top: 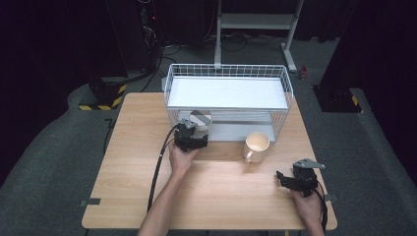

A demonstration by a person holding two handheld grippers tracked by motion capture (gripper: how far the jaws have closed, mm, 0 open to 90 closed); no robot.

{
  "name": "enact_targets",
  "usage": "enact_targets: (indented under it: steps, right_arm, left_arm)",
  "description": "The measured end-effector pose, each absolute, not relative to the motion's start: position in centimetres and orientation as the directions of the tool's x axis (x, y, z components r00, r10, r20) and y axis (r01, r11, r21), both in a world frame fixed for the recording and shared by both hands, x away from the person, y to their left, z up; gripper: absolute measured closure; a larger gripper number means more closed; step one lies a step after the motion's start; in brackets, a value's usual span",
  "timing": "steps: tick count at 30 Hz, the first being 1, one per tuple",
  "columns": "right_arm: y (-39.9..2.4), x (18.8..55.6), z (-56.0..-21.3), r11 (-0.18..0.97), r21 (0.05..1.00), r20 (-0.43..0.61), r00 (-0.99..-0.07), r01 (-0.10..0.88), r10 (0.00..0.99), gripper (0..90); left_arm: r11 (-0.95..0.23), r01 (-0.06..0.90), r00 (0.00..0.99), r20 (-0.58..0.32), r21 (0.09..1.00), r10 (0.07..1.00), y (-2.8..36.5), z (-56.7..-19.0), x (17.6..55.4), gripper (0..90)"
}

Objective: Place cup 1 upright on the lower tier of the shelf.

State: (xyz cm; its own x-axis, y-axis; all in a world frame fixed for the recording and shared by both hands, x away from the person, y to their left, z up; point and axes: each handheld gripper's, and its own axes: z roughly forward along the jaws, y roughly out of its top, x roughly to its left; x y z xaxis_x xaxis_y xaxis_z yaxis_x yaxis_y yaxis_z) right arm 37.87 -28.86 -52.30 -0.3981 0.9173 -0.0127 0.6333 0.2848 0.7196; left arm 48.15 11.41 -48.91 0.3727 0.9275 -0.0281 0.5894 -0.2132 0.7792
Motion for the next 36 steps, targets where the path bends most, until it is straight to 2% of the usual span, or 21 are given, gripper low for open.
enact_targets:
  steps: [1,11,36]
  right_arm:
    - [-28.9,37.9,-52.3,0.285,0.72,-0.013,-0.398,0.633,0.917,25.4]
    - [-28.9,37.9,-52.3,0.285,0.72,-0.013,-0.398,0.633,0.917,25.4]
    - [-28.9,37.9,-52.3,0.285,0.719,-0.013,-0.398,0.633,0.917,25.4]
  left_arm:
    - [-0.214,0.589,0.37,-0.024,0.78,0.929,11.3,-49.0,48.0,25.7]
    - [-0.209,0.591,0.357,-0.021,0.779,0.934,11.0,-49.6,48.1,33.5]
    - [-0.2,0.631,0.314,-0.011,0.75,0.949,10.5,-49.3,50.8,39.7]
